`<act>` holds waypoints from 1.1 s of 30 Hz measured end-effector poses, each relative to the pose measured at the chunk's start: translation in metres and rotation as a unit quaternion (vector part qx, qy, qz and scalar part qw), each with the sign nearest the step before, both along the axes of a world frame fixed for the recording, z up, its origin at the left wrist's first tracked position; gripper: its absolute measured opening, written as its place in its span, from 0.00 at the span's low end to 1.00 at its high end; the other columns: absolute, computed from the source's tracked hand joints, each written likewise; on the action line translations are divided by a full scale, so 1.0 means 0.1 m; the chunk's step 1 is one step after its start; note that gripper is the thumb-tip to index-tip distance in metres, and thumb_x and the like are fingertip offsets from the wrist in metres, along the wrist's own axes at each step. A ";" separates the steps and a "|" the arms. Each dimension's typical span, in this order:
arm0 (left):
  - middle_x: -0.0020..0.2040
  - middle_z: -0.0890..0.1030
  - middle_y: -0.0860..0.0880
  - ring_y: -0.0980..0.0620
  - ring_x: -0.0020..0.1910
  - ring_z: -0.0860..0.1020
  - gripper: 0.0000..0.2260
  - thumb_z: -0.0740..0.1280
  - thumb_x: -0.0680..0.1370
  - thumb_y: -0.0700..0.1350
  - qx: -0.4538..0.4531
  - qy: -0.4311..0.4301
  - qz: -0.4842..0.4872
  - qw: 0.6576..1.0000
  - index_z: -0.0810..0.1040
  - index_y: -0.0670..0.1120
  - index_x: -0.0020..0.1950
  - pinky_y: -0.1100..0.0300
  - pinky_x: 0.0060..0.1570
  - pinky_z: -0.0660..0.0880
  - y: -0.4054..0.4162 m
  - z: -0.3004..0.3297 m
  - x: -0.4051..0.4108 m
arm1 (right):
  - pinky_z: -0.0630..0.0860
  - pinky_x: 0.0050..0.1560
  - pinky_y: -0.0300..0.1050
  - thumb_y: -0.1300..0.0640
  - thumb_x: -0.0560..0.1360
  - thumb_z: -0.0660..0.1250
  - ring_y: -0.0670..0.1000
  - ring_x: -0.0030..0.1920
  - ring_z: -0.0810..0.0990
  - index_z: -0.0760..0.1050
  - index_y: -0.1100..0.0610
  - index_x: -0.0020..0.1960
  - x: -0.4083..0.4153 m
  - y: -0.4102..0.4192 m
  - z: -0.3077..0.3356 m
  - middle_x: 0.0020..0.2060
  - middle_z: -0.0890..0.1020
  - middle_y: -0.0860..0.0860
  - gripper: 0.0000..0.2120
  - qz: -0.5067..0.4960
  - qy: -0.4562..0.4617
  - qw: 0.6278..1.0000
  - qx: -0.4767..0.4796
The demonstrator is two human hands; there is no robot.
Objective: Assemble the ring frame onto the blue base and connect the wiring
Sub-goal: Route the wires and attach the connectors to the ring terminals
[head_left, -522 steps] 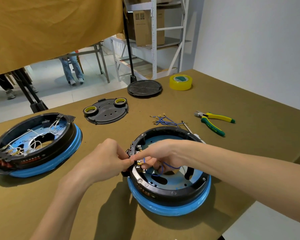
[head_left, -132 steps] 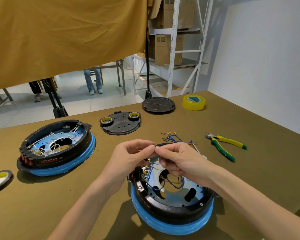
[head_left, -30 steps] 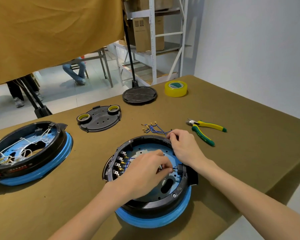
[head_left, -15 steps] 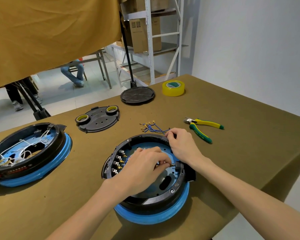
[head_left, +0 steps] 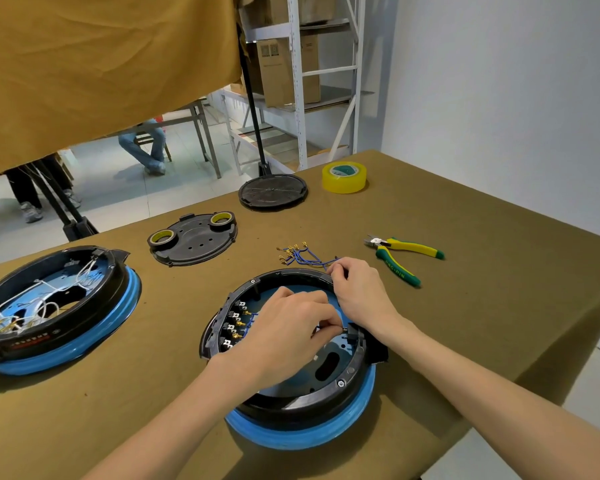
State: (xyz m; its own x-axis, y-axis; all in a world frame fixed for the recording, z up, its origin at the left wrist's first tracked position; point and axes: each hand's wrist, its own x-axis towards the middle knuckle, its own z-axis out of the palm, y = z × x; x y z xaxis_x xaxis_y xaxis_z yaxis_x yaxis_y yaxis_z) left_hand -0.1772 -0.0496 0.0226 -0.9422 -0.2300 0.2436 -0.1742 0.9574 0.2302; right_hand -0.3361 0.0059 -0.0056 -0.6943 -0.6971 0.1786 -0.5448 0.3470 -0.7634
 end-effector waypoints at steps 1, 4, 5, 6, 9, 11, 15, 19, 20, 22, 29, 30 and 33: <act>0.44 0.71 0.61 0.60 0.41 0.69 0.08 0.64 0.83 0.54 -0.002 0.000 -0.003 1.000 0.83 0.57 0.54 0.55 0.56 0.68 -0.01 0.00 0.00 | 0.67 0.33 0.46 0.57 0.84 0.55 0.50 0.32 0.74 0.81 0.55 0.49 0.00 -0.01 0.00 0.34 0.79 0.50 0.16 -0.002 -0.001 1.000 0.000; 0.43 0.71 0.61 0.59 0.41 0.70 0.07 0.65 0.83 0.54 0.002 0.011 -0.010 1.000 0.84 0.57 0.53 0.56 0.54 0.68 0.00 -0.01 0.01 | 0.66 0.31 0.45 0.57 0.84 0.55 0.48 0.30 0.73 0.81 0.55 0.48 0.00 -0.01 0.00 0.32 0.78 0.49 0.16 -0.003 -0.002 1.000 0.001; 0.43 0.73 0.60 0.59 0.42 0.71 0.07 0.65 0.83 0.54 -0.001 0.017 -0.011 1.000 0.83 0.57 0.53 0.57 0.53 0.68 0.00 -0.02 0.01 | 0.66 0.31 0.45 0.57 0.84 0.55 0.47 0.30 0.72 0.80 0.55 0.48 0.00 -0.01 0.00 0.32 0.78 0.48 0.16 -0.001 -0.002 1.000 0.001; 0.44 0.74 0.60 0.59 0.42 0.72 0.07 0.66 0.83 0.53 -0.003 0.023 -0.009 1.000 0.83 0.57 0.53 0.58 0.52 0.68 0.02 -0.03 0.02 | 0.66 0.31 0.45 0.57 0.84 0.55 0.47 0.30 0.73 0.81 0.55 0.48 0.00 0.00 0.00 0.32 0.78 0.48 0.16 0.001 -0.002 1.000 0.001; 0.44 0.74 0.60 0.58 0.41 0.73 0.07 0.66 0.82 0.53 0.014 0.034 0.001 0.999 0.84 0.56 0.52 0.58 0.49 0.69 0.03 -0.06 0.01 | 0.71 0.35 0.48 0.57 0.84 0.55 0.50 0.32 0.75 0.81 0.56 0.48 0.00 -0.01 0.01 0.35 0.81 0.51 0.16 -0.004 0.001 1.000 0.003; 0.43 0.74 0.60 0.58 0.40 0.71 0.06 0.67 0.82 0.53 0.029 0.045 0.007 0.999 0.84 0.55 0.51 0.59 0.47 0.69 0.04 -0.07 0.02 | 0.73 0.36 0.50 0.57 0.84 0.55 0.51 0.32 0.75 0.81 0.56 0.47 0.00 -0.02 0.01 0.36 0.82 0.53 0.16 -0.004 0.003 1.000 0.005; 0.44 0.77 0.59 0.59 0.40 0.72 0.06 0.68 0.82 0.53 0.044 0.057 0.014 0.997 0.85 0.56 0.51 0.61 0.46 0.66 0.05 -0.09 0.04 | 0.72 0.33 0.49 0.57 0.84 0.55 0.50 0.30 0.74 0.81 0.56 0.46 -0.02 -0.03 0.01 0.34 0.81 0.51 0.16 0.004 0.005 1.000 0.005; 0.48 0.81 0.63 0.62 0.48 0.76 0.12 0.66 0.80 0.60 0.046 0.049 0.025 0.997 0.84 0.58 0.59 0.60 0.61 0.67 -0.05 -0.02 0.10 | 0.69 0.32 0.47 0.57 0.82 0.56 0.49 0.28 0.72 0.81 0.55 0.44 -0.10 -0.08 0.02 0.29 0.78 0.47 0.16 0.027 0.005 0.999 0.019; 0.50 0.81 0.64 0.64 0.51 0.75 0.15 0.64 0.80 0.62 0.050 0.055 0.037 0.997 0.82 0.59 0.62 0.60 0.64 0.64 -0.10 0.01 0.14 | 0.69 0.33 0.47 0.57 0.82 0.57 0.49 0.28 0.72 0.81 0.54 0.44 -0.11 -0.09 0.02 0.29 0.78 0.47 0.16 0.033 0.005 0.999 0.024; 0.53 0.81 0.66 0.65 0.55 0.74 0.16 0.62 0.80 0.63 0.052 0.077 0.075 0.993 0.81 0.60 0.62 0.60 0.65 0.61 -0.24 0.06 0.26 | 0.69 0.33 0.46 0.57 0.81 0.57 0.49 0.29 0.73 0.81 0.54 0.44 -0.15 -0.12 0.03 0.30 0.80 0.47 0.15 0.045 0.005 0.998 0.033; 0.50 0.78 0.62 0.59 0.53 0.74 0.05 0.67 0.82 0.51 0.083 0.114 0.162 0.977 0.83 0.57 0.54 0.57 0.56 0.69 -0.45 0.16 0.56 | 0.77 0.42 0.51 0.47 0.83 0.60 0.53 0.39 0.82 0.81 0.53 0.46 -0.17 -0.17 0.16 0.37 0.84 0.49 0.15 0.086 0.041 0.995 0.042; 0.48 0.77 0.63 0.62 0.50 0.73 0.04 0.67 0.81 0.51 0.078 0.109 0.153 0.979 0.81 0.59 0.52 0.59 0.54 0.70 -0.39 0.16 0.58 | 0.76 0.41 0.50 0.45 0.84 0.60 0.55 0.39 0.81 0.81 0.54 0.46 -0.16 -0.18 0.16 0.37 0.84 0.51 0.17 0.097 0.048 0.992 0.059; 0.43 0.74 0.62 0.63 0.46 0.73 0.05 0.66 0.80 0.56 0.071 0.082 0.132 0.985 0.73 0.60 0.46 0.62 0.46 0.70 -0.19 0.12 0.60 | 0.70 0.37 0.48 0.44 0.84 0.60 0.57 0.37 0.79 0.81 0.57 0.43 -0.14 -0.17 0.16 0.36 0.83 0.57 0.21 0.097 0.055 0.991 0.066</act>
